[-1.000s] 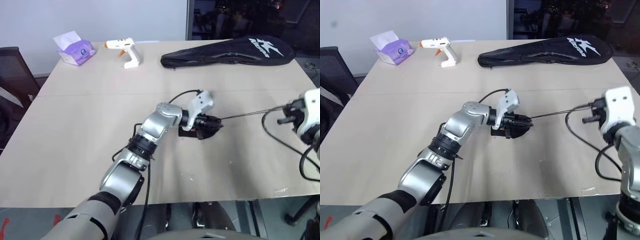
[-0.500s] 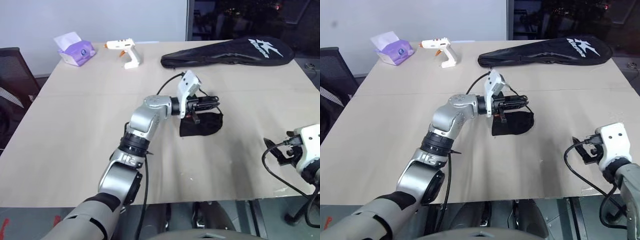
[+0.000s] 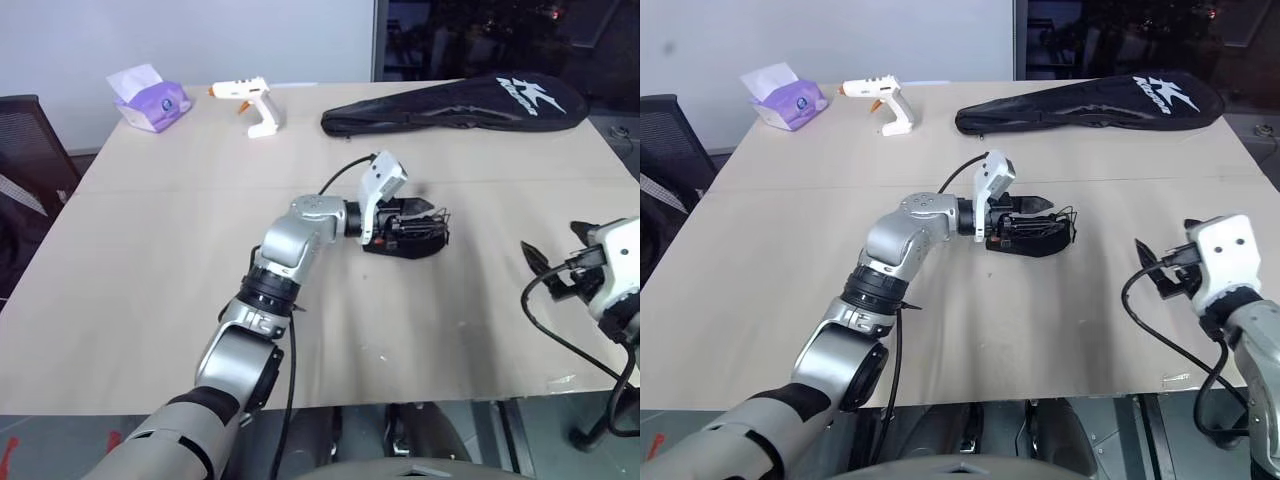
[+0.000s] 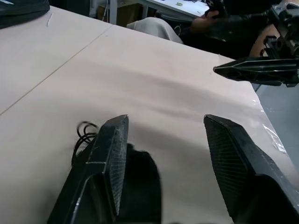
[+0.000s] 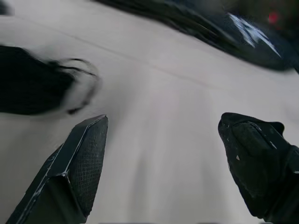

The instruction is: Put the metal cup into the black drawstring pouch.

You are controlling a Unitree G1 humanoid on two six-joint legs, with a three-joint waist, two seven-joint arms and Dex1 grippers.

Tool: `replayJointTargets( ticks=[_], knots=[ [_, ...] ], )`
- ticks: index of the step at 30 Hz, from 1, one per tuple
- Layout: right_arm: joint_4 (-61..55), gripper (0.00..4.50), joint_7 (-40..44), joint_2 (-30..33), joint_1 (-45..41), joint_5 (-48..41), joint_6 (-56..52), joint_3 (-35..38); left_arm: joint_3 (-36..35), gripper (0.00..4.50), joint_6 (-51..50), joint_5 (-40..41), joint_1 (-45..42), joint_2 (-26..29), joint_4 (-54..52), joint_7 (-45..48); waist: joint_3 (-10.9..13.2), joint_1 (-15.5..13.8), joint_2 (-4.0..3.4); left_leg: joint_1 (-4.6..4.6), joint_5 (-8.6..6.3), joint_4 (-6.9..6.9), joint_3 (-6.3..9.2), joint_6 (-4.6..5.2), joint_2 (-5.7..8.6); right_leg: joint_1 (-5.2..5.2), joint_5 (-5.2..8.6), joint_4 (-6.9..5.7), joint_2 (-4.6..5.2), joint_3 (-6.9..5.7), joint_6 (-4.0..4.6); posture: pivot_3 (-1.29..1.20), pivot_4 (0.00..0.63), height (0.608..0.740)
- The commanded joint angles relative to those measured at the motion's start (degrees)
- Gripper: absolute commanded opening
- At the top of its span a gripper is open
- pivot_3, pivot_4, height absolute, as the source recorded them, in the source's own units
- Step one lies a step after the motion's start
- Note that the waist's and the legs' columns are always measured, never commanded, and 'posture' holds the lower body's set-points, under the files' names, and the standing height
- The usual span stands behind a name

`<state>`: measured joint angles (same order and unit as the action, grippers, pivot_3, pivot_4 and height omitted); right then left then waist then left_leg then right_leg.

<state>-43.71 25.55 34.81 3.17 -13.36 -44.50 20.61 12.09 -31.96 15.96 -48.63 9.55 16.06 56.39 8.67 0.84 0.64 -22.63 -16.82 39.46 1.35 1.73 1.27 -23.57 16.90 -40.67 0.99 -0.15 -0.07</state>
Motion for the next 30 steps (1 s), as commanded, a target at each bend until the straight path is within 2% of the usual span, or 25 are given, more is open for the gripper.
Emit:
replayJointTargets(
  ticks=[1, 3, 6, 11, 15, 17, 19, 21, 23, 24, 26, 27, 30],
  knots=[
    [5.4, 3.99, -0.4, 2.8, -6.2, 4.6, 4.8, -7.6, -0.3, 2.65, 2.1, -1.6, -0.7, 0.2, 1.7, -2.3, 0.0, 0.0, 0.05, 0.01, 0.0, 0.02, 0.01, 0.0, 0.0, 0.01, 0.0, 0.0, 0.0, 0.0, 0.0, 0.0, 0.15, 0.74],
    [10.8, 3.99, -0.3, 3.4, -10.5, 6.4, 6.6, -11.4, -1.1, 2.65, 2.1, -2.2, -0.9, 0.4, 2.6, -4.0, 0.0, -0.1, 0.06, 0.02, 0.0, 0.02, 0.03, 0.0, 0.0, 0.02, 0.0, 0.0, 0.0, -0.02, 0.0, 0.0, 0.15, 0.74],
    [20.0, 3.99, -0.1, 0.9, -17.6, 5.8, 6.3, -14.4, -1.0, 2.65, 3.9, -3.8, -0.3, 1.7, 3.7, -5.0, 0.0, -0.2, 0.07, -0.02, 0.0, 0.03, 0.04, 0.0, 0.0, 0.0, 0.0, 0.01, 0.0, -0.04, 0.0, 0.0, 0.15, 0.74],
    [32.1, 3.99, 2.8, 2.7, -23.2, 12.0, 12.9, -23.5, -2.4, 2.65, 3.5, -3.3, 1.6, 3.8, 1.2, -5.5, 0.0, -0.2, 0.08, -0.03, 0.01, 0.01, 0.03, -0.01, -0.03, -0.03, 0.0, 0.05, 0.01, -0.05, 0.01, 0.0, 0.15, 0.74],
    [29.5, 3.99, 6.0, -2.5, -24.2, 8.3, 13.3, -27.8, -6.8, 2.65, 3.2, -1.5, 2.7, 5.4, -0.3, -7.9, 0.0, -0.2, 0.08, -0.13, 0.01, -0.01, 0.06, -0.01, -0.05, -0.1, 0.0, 0.08, 0.01, -0.08, 0.01, 0.0, 0.15, 0.74],
    [25.3, 3.99, 5.0, -4.8, -22.2, 8.0, 12.3, -29.3, -11.2, 2.65, 8.0, -0.1, 4.8, 5.5, -1.0, -10.0, 0.0, 0.0, 0.1, -0.14, 0.0, 0.0, 0.06, -0.01, -0.06, -0.09, 0.0, 0.09, 0.02, -0.08, 0.01, 0.0, 0.15, 0.74],
    [19.8, 3.99, 3.3, -5.3, -18.1, 7.4, 9.7, -26.6, -12.0, 2.65, 12.1, -1.7, 8.3, 8.3, -2.8, -9.9, 0.0, 0.0, 0.09, -0.12, 0.0, 0.01, 0.05, -0.01, -0.07, -0.09, 0.0, 0.05, 0.02, -0.06, 0.01, 0.0, 0.15, 0.74],
    [13.1, 3.99, 2.6, -5.1, -12.7, 5.3, 7.0, -21.3, -14.5, 2.65, 5.6, 3.3, 11.7, 11.2, -6.5, -6.1, 0.0, -0.3, 0.07, -0.12, 0.0, -0.01, 0.08, -0.01, -0.08, -0.1, 0.0, 0.06, 0.02, -0.09, 0.01, 0.0, 0.15, 0.74],
    [5.4, 4.48, 2.3, -6.0, -4.9, 1.9, 4.4, -13.9, -16.9, 3.17, 3.5, 6.7, 16.7, 13.8, -11.4, -5.0, 0.0, -0.4, 0.08, -0.16, -0.01, -0.04, 0.14, -0.01, -0.08, -0.08, 0.0, 0.15, 0.06, -0.12, 0.01, 0.0, 0.15, 0.74],
    [2.3, 4.5, 2.6, -6.0, -0.1, 1.3, 4.8, -10.5, -17.6, 3.37, 3.2, 7.2, 19.8, 15.4, -14.0, -4.7, 0.0, -0.7, 0.07, -0.24, -0.01, -0.04, 0.16, 0.0, -0.06, -0.09, 0.0, 0.25, 0.07, -0.15, 0.0, 0.0, 0.15, 0.74],
    [-1.8, 4.5, 2.7, -6.9, 6.5, -0.6, 5.6, -5.1, -18.9, 4.3, 1.3, 9.0, 24.2, 17.3, -18.3, -5.1, 0.0, -0.8, 0.08, -0.23, -0.06, -0.11, 0.23, 0.06, -0.08, -0.02, -0.01, 0.4, 0.1, -0.17, 0.0, 0.0, 0.15, 0.74],
    [-3.8, 4.5, 3.6, -7.7, 10.3, -2.5, 6.5, -1.9, -19.7, 4.47, 1.6, 8.9, 26.9, 18.1, -20.7, -6.0, 0.0, -1.0, 0.08, -0.2, -0.06, -0.09, 0.21, 0.06, -0.09, 0.01, -0.01, 0.42, 0.09, -0.17, -0.01, 0.0, 0.15, 0.74],
    [-8.6, 4.5, 7.0, -10.5, 19.9, -9.6, 8.2, 6.4, -22.1, 4.47, 2.1, 9.1, 35.7, 21.4, -26.9, -5.5, -0.1, -1.2, 0.01, 0.05, -0.07, -0.04, 0.22, 0.08, -0.08, 0.23, -0.04, 0.39, 0.1, -0.17, -0.04, 0.0, 0.15, 0.74]
  ],
)
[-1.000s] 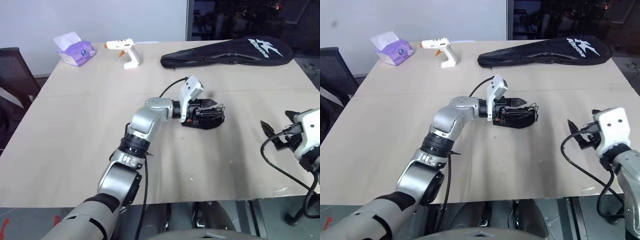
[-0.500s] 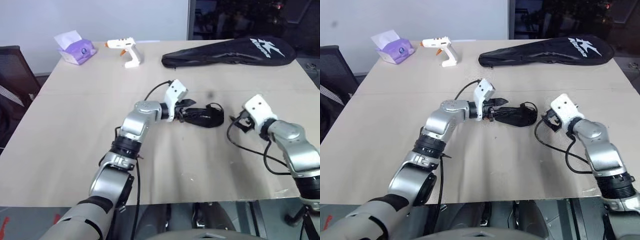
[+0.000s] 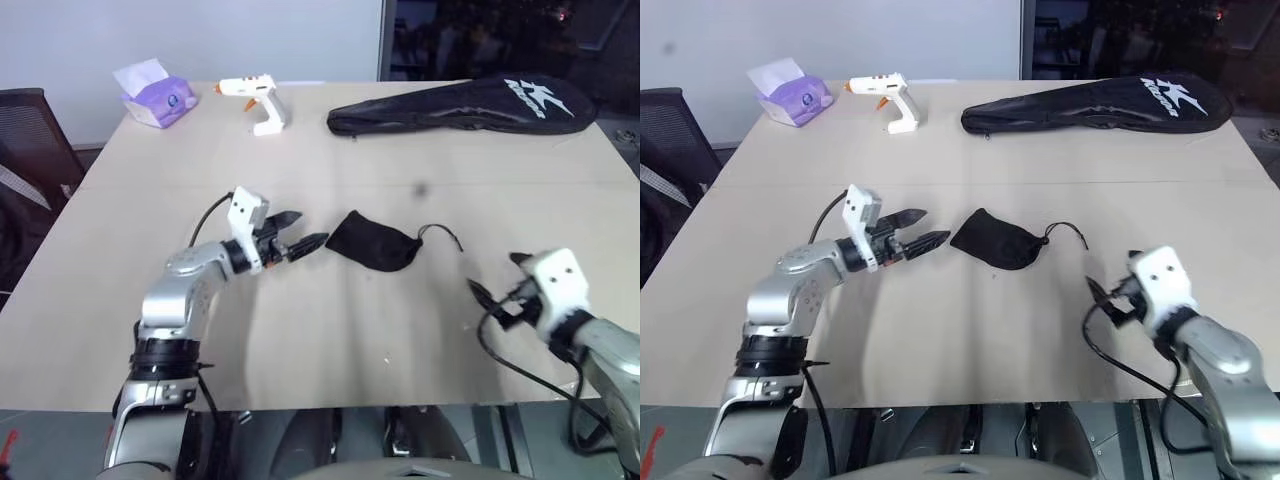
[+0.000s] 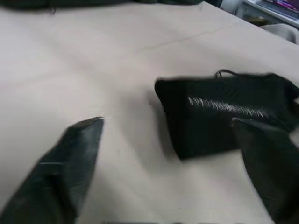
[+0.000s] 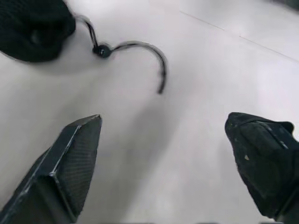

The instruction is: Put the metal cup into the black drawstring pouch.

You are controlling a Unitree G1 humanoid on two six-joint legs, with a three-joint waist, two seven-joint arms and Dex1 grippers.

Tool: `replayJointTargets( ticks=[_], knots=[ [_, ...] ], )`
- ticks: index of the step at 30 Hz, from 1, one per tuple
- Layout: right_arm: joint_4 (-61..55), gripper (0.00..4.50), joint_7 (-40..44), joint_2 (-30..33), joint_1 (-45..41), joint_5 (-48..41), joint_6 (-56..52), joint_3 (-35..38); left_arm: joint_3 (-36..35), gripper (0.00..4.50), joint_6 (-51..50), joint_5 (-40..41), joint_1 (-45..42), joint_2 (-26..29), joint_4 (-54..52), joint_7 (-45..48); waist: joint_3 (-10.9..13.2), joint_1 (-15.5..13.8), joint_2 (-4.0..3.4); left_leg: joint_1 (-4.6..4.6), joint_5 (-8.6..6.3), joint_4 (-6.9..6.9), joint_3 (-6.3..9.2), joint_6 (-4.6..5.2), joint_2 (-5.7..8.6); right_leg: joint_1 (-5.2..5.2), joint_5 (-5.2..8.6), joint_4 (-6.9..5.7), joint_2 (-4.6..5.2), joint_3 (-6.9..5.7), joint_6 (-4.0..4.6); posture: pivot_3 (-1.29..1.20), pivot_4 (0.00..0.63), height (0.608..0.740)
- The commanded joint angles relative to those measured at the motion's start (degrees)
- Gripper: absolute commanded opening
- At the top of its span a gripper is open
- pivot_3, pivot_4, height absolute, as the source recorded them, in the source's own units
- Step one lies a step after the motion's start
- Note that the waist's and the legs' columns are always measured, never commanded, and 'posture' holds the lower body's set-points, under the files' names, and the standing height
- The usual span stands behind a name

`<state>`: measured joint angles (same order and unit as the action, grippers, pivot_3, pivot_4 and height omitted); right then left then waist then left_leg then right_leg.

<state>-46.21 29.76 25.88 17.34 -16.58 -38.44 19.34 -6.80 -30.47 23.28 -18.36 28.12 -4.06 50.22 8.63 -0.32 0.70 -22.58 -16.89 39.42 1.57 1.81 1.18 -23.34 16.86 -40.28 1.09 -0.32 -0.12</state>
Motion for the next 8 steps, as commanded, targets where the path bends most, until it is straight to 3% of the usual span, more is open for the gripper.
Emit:
replayJointTargets(
  ticks=[1, 4, 8],
  knots=[
    [-7.1, 4.5, 4.5, -1.9, 9.6, -7.8, 3.1, 9.9, -5.1, 4.47, 0.1, 3.0, 8.7, 3.9, -8.1, 1.0, 0.0, 0.2, -0.08, 0.17, -0.04, -0.14, 0.0, 0.06, -0.02, 0.13, 0.0, 0.06, 0.0, 0.01, 0.0, 0.0, 0.15, 0.74],
    [-8.2, 4.5, 7.7, -2.4, 18.0, -9.4, 7.0, 14.3, -9.4, 4.47, -0.7, 5.3, 15.0, 6.2, -10.4, 1.1, 0.0, 0.3, -0.11, 0.82, -0.17, -0.36, -0.02, 0.26, -0.12, 0.8, 0.02, 0.31, -0.03, -0.01, 0.03, 0.0, 0.15, 0.74],
    [-7.0, 4.5, 9.3, -2.0, 22.3, -9.8, 11.0, 16.0, -12.2, 4.47, -1.2, 7.8, 17.8, 6.9, -11.9, -0.4, -0.1, 0.1, -0.06, 0.87, -0.19, -0.33, -0.01, 0.31, -0.13, 0.9, 0.03, 0.4, -0.01, -0.02, 0.04, 0.0, 0.15, 0.74]
  ],
)
